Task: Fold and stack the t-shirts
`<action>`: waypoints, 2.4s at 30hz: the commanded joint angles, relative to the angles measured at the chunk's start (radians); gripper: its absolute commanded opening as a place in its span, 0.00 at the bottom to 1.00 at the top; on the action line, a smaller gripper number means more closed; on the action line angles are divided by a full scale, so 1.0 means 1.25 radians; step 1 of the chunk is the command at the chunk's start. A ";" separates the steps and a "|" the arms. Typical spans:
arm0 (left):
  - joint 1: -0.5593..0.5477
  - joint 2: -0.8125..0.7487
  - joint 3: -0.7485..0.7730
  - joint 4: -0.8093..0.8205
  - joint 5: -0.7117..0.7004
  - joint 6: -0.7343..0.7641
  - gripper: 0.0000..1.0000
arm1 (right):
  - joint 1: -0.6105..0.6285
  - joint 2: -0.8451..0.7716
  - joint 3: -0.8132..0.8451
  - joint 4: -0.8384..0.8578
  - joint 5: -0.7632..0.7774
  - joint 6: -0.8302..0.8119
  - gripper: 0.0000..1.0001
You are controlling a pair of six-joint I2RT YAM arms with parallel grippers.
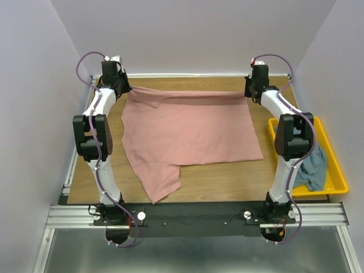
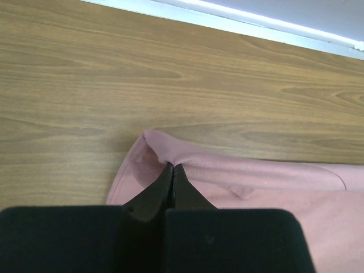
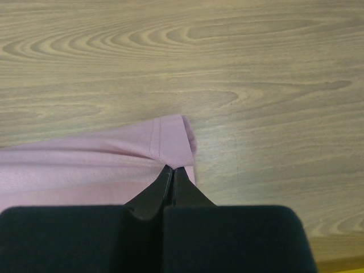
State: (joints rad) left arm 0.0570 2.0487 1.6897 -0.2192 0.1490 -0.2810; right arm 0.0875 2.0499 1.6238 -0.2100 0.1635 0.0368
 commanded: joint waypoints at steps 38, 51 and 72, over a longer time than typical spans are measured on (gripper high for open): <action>0.013 -0.157 -0.170 -0.183 0.076 -0.084 0.00 | -0.032 -0.053 -0.125 -0.046 0.009 0.110 0.01; 0.018 0.091 0.203 -0.166 0.083 -0.126 0.00 | -0.032 0.137 0.200 -0.044 -0.015 0.079 0.01; 0.024 0.004 0.106 -0.265 0.083 -0.099 0.00 | -0.032 0.018 0.027 -0.046 0.003 0.067 0.01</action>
State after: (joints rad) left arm 0.0765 2.1395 1.8713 -0.4946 0.2573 -0.4324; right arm 0.0574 2.1483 1.7386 -0.2726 0.1360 0.1337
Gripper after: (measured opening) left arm 0.005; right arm 0.010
